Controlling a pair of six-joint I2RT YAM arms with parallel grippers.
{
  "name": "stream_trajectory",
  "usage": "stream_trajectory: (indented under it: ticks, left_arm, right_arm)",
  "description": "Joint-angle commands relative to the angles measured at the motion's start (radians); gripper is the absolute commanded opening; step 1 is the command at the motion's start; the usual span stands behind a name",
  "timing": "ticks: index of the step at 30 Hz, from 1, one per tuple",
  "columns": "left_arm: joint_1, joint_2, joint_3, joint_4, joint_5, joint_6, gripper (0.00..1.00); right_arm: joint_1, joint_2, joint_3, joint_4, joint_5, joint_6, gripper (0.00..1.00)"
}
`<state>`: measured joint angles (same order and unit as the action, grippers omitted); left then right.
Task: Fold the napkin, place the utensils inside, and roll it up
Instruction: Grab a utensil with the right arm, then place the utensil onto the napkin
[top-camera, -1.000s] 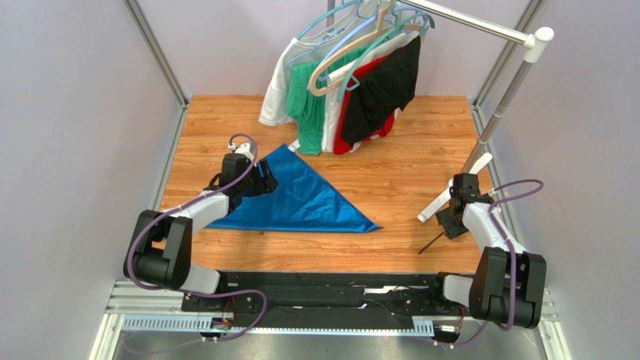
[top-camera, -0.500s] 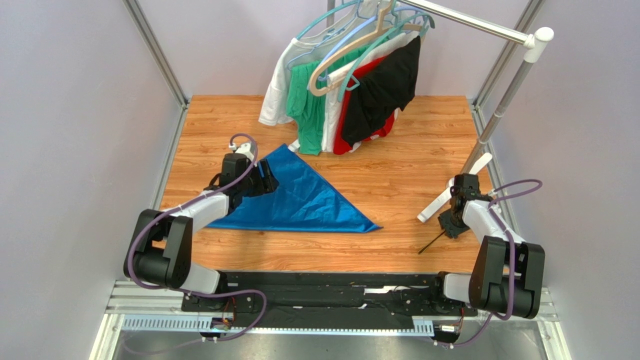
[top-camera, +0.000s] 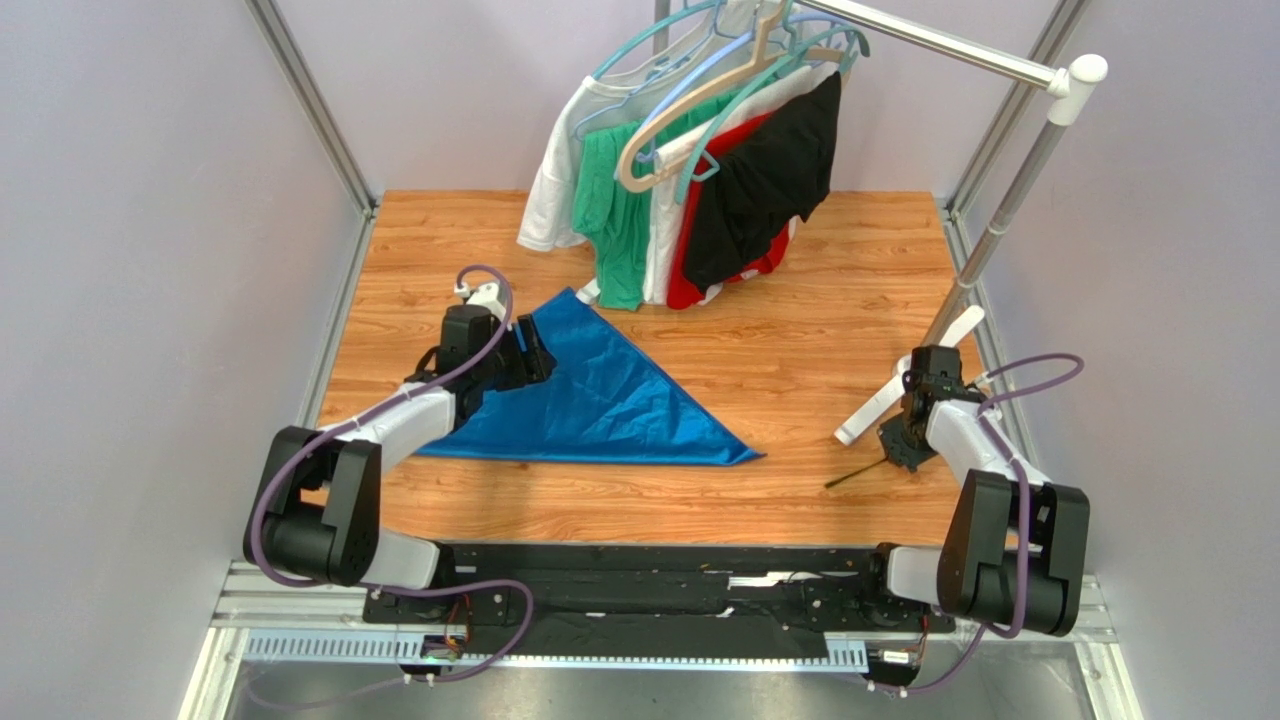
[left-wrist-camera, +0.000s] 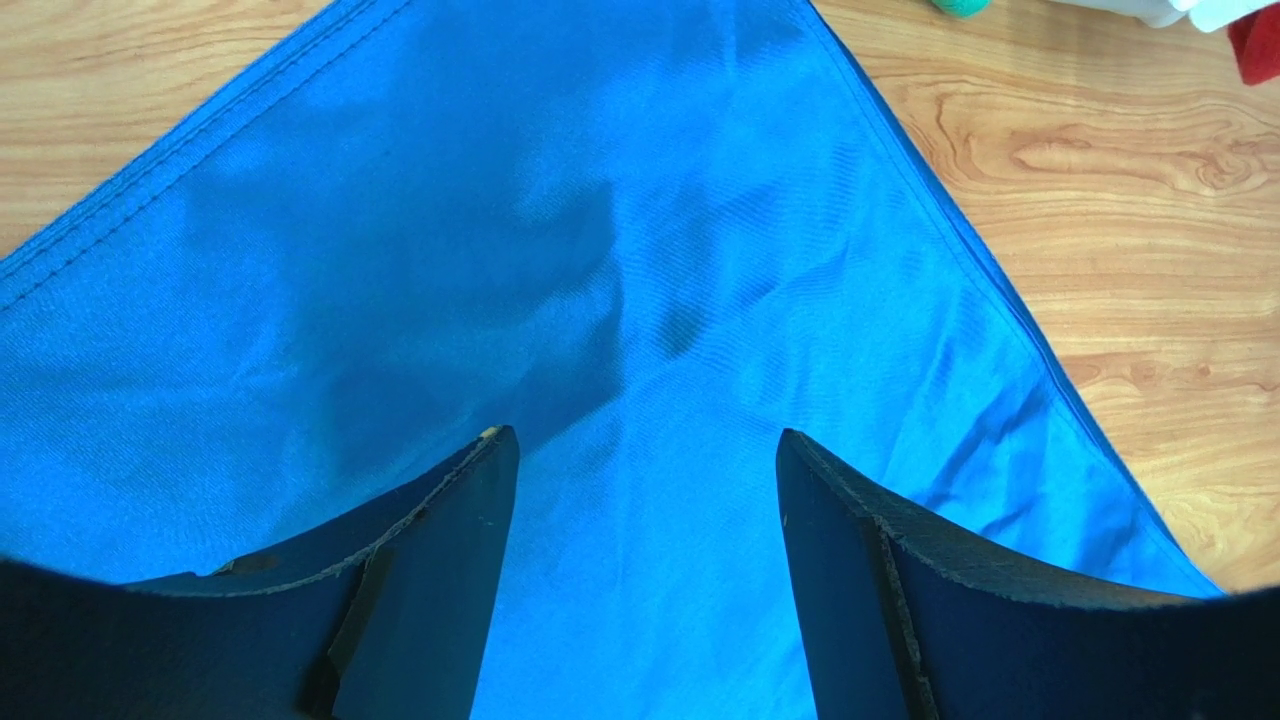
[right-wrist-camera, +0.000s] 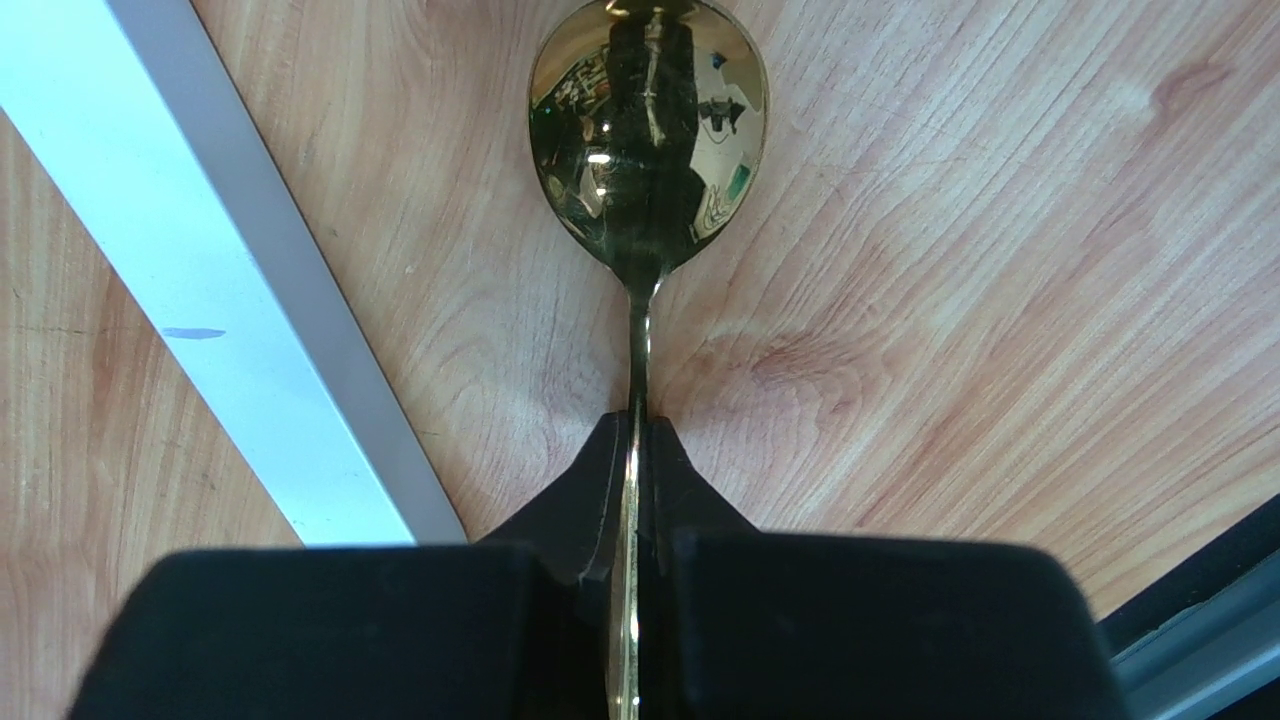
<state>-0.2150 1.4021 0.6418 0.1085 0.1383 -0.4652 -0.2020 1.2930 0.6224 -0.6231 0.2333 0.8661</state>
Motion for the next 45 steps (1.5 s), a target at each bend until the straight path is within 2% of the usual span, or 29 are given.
stream_trajectory:
  ticks: [1, 7, 13, 16, 21, 27, 30, 35, 38, 45]
  left_arm:
    - [-0.001, -0.037, -0.008, 0.036, -0.002, 0.014, 0.73]
    - [-0.001, -0.054, -0.011, 0.034, 0.003, 0.013, 0.73]
    - [-0.001, -0.066, -0.013, 0.034, 0.004, 0.013, 0.73]
    - [-0.001, -0.074, -0.013, 0.03, 0.001, 0.016, 0.73]
    - [0.0, -0.083, -0.013, 0.022, -0.003, 0.016, 0.73]
    - [0.0, -0.104, -0.021, 0.019, -0.016, 0.017, 0.73]
    - [0.0, -0.115, -0.021, 0.014, -0.023, 0.019, 0.73]
    - [-0.001, -0.13, -0.024, 0.007, -0.02, 0.02, 0.73]
    - [0.0, -0.149, -0.024, -0.001, -0.025, 0.023, 0.73]
    - [-0.001, -0.192, -0.028, 0.007, -0.008, 0.031, 0.73]
  right_arm:
    - [-0.005, -0.033, -0.049, 0.016, -0.054, -0.003, 0.0]
    - [0.016, -0.211, -0.081, -0.044, -0.106, 0.036, 0.0]
    - [0.085, -0.302, -0.056, -0.128, -0.094, 0.066, 0.0]
    - [0.148, -0.339, -0.026, -0.174, -0.065, 0.097, 0.0]
    - [0.366, -0.345, 0.057, -0.24, 0.033, 0.185, 0.0]
    - [0.611, -0.204, 0.244, -0.26, 0.161, 0.189, 0.0]
    - [0.699, -0.098, 0.33, -0.221, 0.179, 0.107, 0.0]
    - [0.808, 0.098, 0.451, -0.11, 0.153, -0.128, 0.0]
    - [0.854, 0.178, 0.502, -0.04, 0.115, -0.209, 0.0]
    - [0.9, 0.327, 0.626, 0.046, -0.078, -0.464, 0.0]
